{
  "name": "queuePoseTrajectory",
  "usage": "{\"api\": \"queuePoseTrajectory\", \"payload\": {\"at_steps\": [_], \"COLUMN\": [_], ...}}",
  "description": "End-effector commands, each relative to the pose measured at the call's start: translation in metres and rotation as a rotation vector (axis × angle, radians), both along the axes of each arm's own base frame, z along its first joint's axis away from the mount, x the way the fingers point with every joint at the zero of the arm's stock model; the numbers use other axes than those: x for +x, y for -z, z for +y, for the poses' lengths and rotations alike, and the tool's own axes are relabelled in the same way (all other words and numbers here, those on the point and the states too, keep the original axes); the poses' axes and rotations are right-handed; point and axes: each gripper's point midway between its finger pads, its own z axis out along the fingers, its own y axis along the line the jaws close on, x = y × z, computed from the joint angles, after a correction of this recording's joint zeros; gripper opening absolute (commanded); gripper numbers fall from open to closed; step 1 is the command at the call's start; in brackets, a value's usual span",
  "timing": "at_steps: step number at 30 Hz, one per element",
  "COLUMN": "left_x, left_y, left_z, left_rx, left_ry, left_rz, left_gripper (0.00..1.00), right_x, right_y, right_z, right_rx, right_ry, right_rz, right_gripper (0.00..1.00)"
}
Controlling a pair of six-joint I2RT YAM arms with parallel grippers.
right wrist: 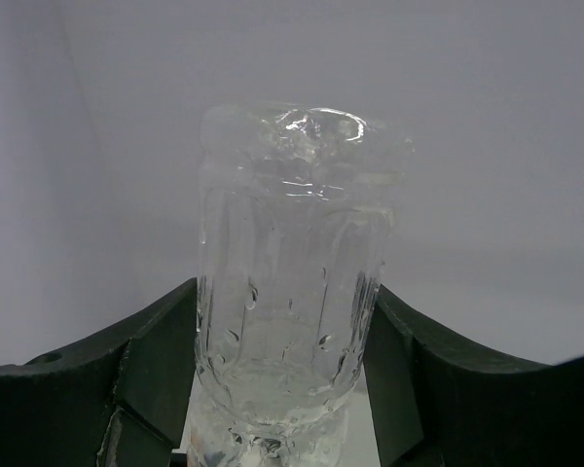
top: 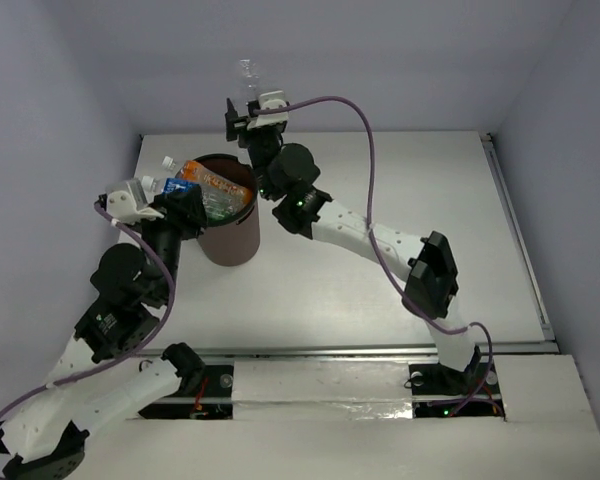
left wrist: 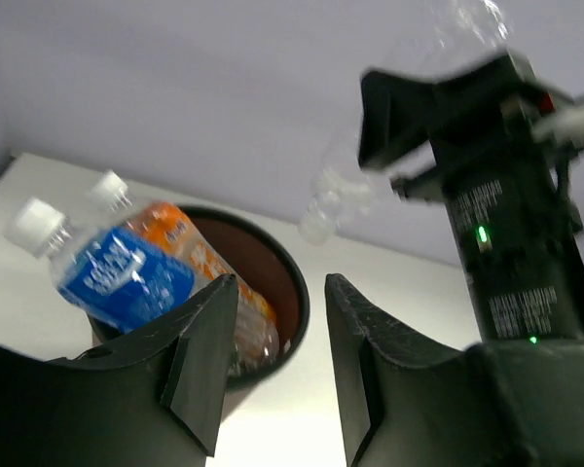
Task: Put the plastic bottles in the bin
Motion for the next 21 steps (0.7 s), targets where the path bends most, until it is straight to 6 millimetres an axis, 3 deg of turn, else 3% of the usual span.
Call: {"api": "queuePoseTrajectory", "payload": {"at_steps": [1,3,4,5,6,8,11,12,13,14,16,19,20,21], "left_x": [0.004,0.015,0.023,0.034,0.039,0.055,0.08,0.085,0.078,0.081,0.07,0.068,0.071,0.069], "left_y": [-0.052,-0.057,-0.062,-0.066,-0.071,-0.083,-0.073,-0.068,-0.071,-0.051,-0.047,-0.017,0.005,0.009], "left_z": [0.012,0.013,-0.002,0.021,0.013,0.023,0.022,0.034,0.029,0.033,0.049,0.053,0.053,0.053], "left_rx": [-0.095,-0.083,-0.082,-0.078,-0.067,-0.087,-0.13,-0.153,-0.167,-0.186,-0.206,-0.19,-0.191,-0.201], "left_ry": [-0.036,-0.038,0.042,-0.028,0.045,0.023,0.054,0.033,0.089,0.077,0.01,-0.018,-0.022,-0.02], "left_rz": [-0.085,-0.08,-0.085,-0.092,-0.111,-0.111,-0.055,-0.054,-0.081,-0.054,-0.075,-0.013,0.029,0.027], "left_gripper": [0.38,0.39,0.39,0.4,0.4,0.41,0.42,0.43,0.44,0.45,0.47,0.5,0.5,0.5], "right_x": [-0.041,-0.043,-0.046,-0.046,-0.048,-0.049,-0.05,-0.052,-0.053,-0.053,-0.059,-0.053,-0.052,-0.048], "right_y": [-0.073,-0.058,-0.058,-0.052,-0.041,-0.03,-0.012,-0.009,-0.005,0.005,0.017,0.052,0.062,0.076], "right_z": [-0.009,0.001,0.002,0.006,0.012,0.017,0.022,0.025,0.026,0.03,0.039,0.051,0.054,0.057], "right_rx": [0.148,0.104,0.096,0.083,0.055,0.03,-0.01,-0.024,-0.036,-0.062,-0.094,-0.157,-0.176,-0.197], "right_ry": [-0.122,-0.163,-0.179,-0.2,-0.228,-0.249,-0.277,-0.294,-0.305,-0.317,-0.35,-0.363,-0.363,-0.357], "right_rz": [-0.174,-0.17,-0.171,-0.153,-0.142,-0.126,-0.097,-0.098,-0.091,-0.072,-0.058,-0.01,0.004,0.022], "right_gripper": [0.45,0.45,0.45,0.45,0.45,0.44,0.44,0.44,0.44,0.44,0.44,0.43,0.43,0.43]}}
